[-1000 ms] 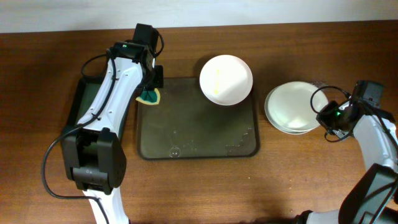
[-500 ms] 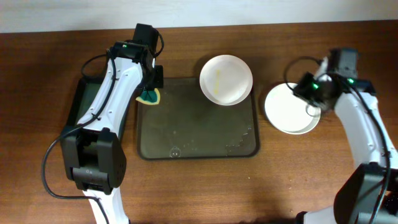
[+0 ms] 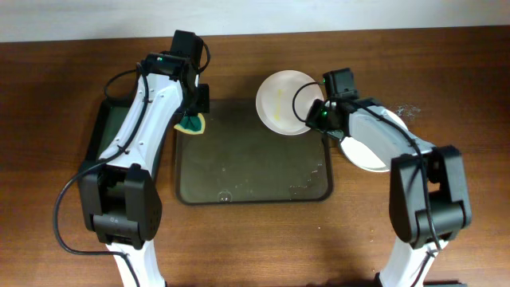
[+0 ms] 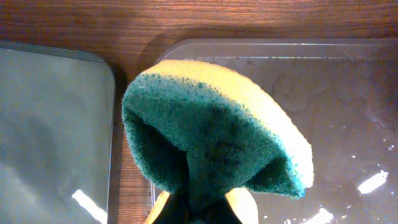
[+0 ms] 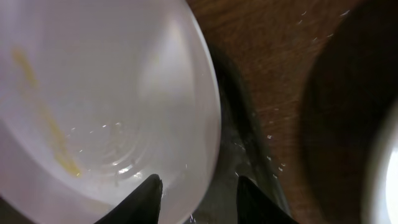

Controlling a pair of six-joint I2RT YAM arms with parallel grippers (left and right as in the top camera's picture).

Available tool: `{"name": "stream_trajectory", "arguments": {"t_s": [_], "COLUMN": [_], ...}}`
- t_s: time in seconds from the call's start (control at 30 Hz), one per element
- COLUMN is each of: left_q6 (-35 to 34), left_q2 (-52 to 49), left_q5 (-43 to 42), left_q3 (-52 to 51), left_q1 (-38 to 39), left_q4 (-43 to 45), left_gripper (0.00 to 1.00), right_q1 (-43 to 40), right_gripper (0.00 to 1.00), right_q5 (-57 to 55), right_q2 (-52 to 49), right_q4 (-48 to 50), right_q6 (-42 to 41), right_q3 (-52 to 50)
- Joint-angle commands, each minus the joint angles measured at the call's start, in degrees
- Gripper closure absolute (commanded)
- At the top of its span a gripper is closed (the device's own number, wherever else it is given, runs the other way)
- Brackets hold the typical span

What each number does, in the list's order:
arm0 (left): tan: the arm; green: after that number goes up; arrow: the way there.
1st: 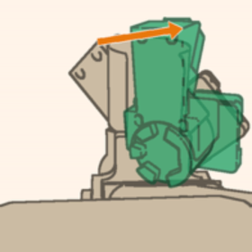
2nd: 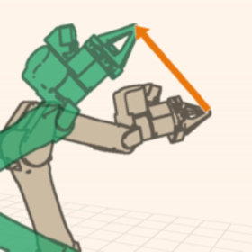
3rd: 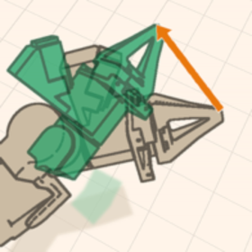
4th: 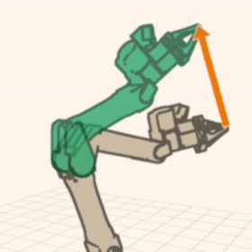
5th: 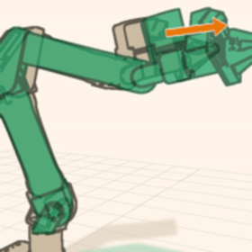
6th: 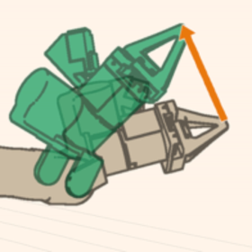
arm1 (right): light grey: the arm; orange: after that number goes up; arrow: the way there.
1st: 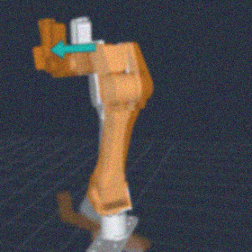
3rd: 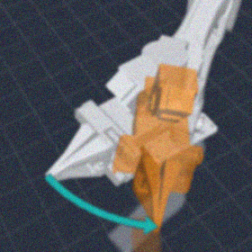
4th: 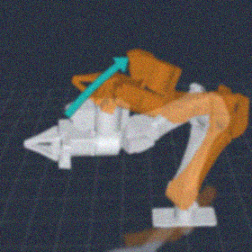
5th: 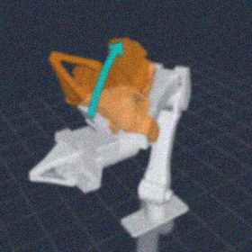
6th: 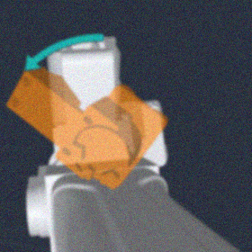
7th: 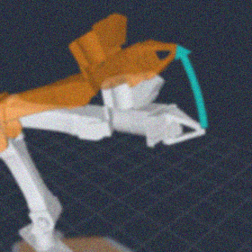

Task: Clean dirty plates on tray and stack at the side
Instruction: 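Grasp the pinkish top plate rim with the right gripper and pull it center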

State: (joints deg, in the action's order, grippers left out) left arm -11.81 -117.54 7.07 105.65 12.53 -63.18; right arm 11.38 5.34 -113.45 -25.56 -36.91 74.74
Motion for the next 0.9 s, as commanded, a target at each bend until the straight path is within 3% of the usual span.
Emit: {"name": "stream_trajectory", "arguments": {"t_s": [0.0,0.2,0.3,0.4,0.6,0.73,0.8,0.87], "left_q6": [-0.13,-0.11,-0.13,-0.11,-0.11,-0.11,-0.11,-0.11], "left_q2": [0.24,0.24,0.24,0.24,0.24,0.24,0.24,0.24], "left_q5": [-0.2,-0.2,-0.2,-0.17,-0.17,-0.17,-0.17,-0.17], "left_q3": [0.24,0.24,0.24,0.24,0.24,0.24,0.24,0.24], "left_q1": [0.15,0.15,0.15,0.15,0.15,0.15,0.15,0.15], "left_q4": [0.11,0.09,0.09,0.09,0.13,0.13,0.13,0.13], "left_gripper": [1.0,1.0,1.0,1.0,1.0,1.0,1.0,1.0], "right_q1": [1.53,4.04,5.73,7.93,11.5,11.37,11.37,11.37], "right_gripper": [0.6,0.61,0.67,0.67,0.66,0.55,0.46,0.44], "right_q5": [-1.14,-1.14,0.94,9.38,9.4,2.99,-2.91,-7.04], "right_q2": [-2.23,-4.28,-4.22,-2.95,4.26,5.42,5.4,4.46], "right_q4": [0.92,-2.01,-5.75,-11.06,-23.69,-26.36,-23.71,-21.07], "right_q6": [-1.53,-1.51,-1.01,2.23,6.62,12.76,17.9,22.95], "right_q3": [0.44,0.44,0.46,0.5,3.52,6.95,7.15,7.13]}}
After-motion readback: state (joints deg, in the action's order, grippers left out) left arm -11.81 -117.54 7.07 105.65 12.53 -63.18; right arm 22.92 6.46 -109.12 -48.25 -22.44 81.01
